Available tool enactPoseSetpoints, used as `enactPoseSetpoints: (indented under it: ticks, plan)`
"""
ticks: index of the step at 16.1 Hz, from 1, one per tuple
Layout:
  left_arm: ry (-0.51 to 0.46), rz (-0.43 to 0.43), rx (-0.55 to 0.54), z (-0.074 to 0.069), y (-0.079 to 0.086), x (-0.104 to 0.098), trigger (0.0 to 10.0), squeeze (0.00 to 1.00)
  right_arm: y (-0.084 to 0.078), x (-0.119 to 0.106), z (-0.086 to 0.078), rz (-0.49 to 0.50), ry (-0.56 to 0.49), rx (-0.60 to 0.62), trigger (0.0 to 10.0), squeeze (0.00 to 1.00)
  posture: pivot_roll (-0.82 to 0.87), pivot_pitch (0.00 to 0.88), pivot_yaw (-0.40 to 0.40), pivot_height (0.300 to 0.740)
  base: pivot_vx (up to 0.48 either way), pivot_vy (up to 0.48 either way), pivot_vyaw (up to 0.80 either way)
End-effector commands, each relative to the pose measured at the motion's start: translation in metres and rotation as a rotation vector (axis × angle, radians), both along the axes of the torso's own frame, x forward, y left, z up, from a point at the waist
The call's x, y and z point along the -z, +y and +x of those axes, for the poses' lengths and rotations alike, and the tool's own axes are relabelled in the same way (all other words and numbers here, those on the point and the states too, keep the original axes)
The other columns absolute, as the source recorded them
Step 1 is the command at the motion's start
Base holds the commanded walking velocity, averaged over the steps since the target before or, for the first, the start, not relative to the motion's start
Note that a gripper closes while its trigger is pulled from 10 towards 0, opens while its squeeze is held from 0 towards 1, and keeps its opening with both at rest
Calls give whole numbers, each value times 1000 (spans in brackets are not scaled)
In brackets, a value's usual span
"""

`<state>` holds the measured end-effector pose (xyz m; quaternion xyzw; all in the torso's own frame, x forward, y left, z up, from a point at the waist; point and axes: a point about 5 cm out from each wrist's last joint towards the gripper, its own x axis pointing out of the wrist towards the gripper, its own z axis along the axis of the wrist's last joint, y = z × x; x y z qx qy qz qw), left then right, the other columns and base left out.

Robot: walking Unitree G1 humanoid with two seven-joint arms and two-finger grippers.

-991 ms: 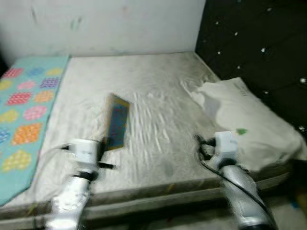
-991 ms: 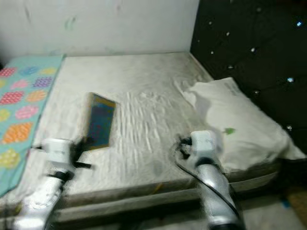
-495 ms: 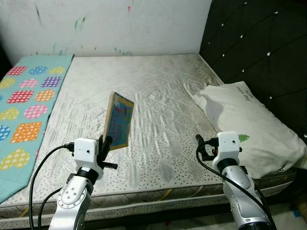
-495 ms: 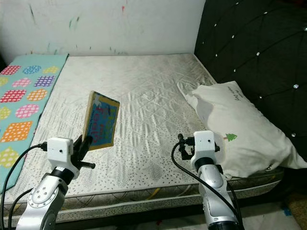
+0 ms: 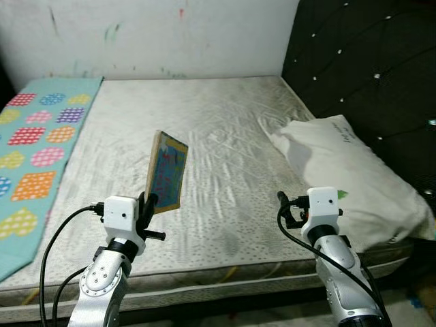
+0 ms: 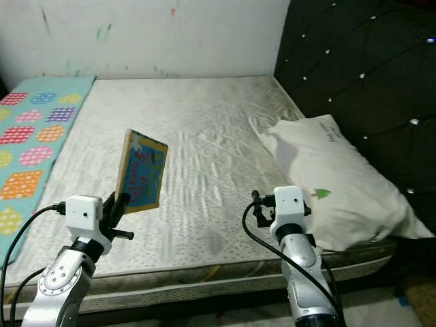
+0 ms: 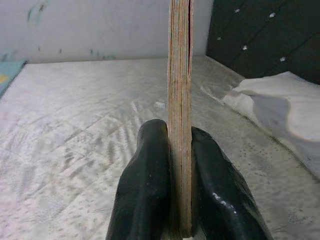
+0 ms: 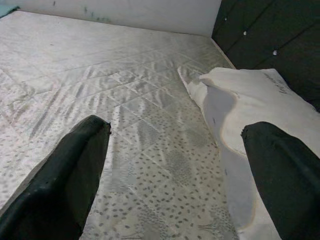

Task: Clean up the room

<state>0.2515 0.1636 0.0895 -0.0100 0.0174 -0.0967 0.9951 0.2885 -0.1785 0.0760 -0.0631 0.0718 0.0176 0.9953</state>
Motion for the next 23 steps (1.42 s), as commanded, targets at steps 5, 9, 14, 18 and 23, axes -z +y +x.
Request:
enactPoseSetpoints:
  ticks: [5,9,14,18,23]
  plan:
    - [-47,7,7,5,-2,-9,10000,0,3,-5,5,-8,-15,-15,10000,0,-88,0,-21,740,0,-328,365]
    - [-48,6,11,5,-3,-9,10000,0,3,-4,5,-14,-13,-19,10000,0,-88,0,-23,740,0,-349,0]
    - [-49,5,17,6,-4,-8,10000,0,3,-3,6,-15,-8,-24,10000,0,-88,0,-23,740,0,-348,0]
    - [-76,-40,43,5,-6,-12,10000,0,2,-3,7,-13,-5,-24,10000,0,-90,0,-24,740,0,-85,0]
    - [-78,-56,85,4,-10,-12,10000,0,2,-2,7,-10,-4,-20,10000,0,-90,0,-24,740,0,0,0]
